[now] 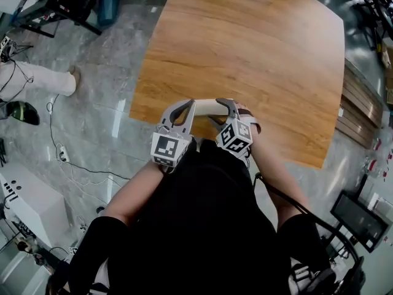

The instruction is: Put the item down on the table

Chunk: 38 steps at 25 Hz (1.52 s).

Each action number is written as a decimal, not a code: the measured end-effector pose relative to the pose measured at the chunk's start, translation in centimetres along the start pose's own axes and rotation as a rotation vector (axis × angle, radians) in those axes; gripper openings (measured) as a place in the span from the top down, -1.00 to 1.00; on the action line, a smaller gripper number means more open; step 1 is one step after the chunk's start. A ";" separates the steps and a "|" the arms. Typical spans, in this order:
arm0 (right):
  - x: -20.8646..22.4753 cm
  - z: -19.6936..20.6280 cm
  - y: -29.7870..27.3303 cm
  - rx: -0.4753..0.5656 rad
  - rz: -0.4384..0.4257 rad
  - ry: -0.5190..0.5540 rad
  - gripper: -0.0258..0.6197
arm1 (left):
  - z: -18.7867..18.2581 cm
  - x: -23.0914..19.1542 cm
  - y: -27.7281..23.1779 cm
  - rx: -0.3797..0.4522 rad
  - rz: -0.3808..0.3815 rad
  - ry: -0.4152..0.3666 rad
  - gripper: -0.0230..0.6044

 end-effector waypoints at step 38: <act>4.5 -2.5 5.8 0.060 0.066 -0.231 0.08 | -2.4 -3.1 -1.7 0.054 0.019 0.011 0.91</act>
Point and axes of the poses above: the fingertips, and each gripper's own axes: y backward along the fingers, x to its right, z out of its underside, the point moved 7 cm from there along y, backward along the fingers, and after that the axes turned 5 degrees about x, right-handed, at the moved point
